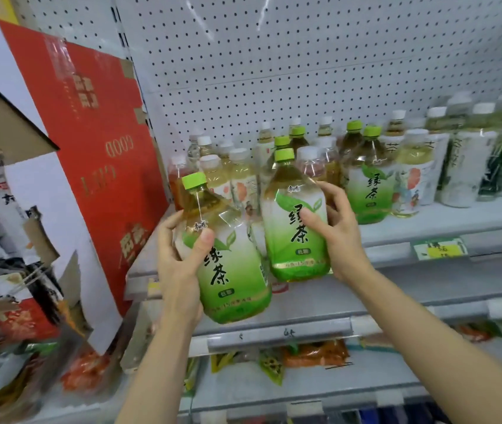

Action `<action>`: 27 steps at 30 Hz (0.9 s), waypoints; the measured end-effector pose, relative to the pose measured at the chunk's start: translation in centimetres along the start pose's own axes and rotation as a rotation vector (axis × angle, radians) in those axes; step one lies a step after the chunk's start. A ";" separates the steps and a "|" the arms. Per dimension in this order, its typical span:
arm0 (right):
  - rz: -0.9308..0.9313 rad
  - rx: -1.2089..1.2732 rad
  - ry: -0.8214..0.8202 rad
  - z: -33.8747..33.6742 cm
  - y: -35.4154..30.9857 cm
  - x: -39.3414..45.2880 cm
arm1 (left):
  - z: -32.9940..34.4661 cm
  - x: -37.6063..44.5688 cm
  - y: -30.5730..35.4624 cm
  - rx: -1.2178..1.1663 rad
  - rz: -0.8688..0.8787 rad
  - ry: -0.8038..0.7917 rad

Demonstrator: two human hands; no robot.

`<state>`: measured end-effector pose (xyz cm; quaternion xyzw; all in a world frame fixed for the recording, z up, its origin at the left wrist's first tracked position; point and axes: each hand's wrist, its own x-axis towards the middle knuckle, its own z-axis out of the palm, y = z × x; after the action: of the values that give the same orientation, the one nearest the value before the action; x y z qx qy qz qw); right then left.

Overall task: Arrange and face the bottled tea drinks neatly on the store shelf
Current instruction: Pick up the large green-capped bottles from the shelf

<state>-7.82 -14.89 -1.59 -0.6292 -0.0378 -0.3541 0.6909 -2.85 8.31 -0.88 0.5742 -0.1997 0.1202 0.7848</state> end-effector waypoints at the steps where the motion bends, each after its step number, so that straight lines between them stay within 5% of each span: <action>1: 0.008 -0.009 0.012 -1.8 -0.6 -0.9 | 1.6 -0.6 -0.2 -0.011 0.001 -0.023; 15: -0.004 -0.118 0.262 -23.7 -10.0 -12.3 | 21.4 -12.3 -3.3 -0.080 -0.066 -0.280; 27: -0.058 -0.133 0.459 -40.4 -13.8 -12.4 | 40.9 -15.7 -5.5 -0.164 -0.011 -0.540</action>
<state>-40.37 -45.00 -4.43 -0.5751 0.1256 -0.5092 0.6279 -21.70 -31.56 -2.00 0.5213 -0.4075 -0.0581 0.7475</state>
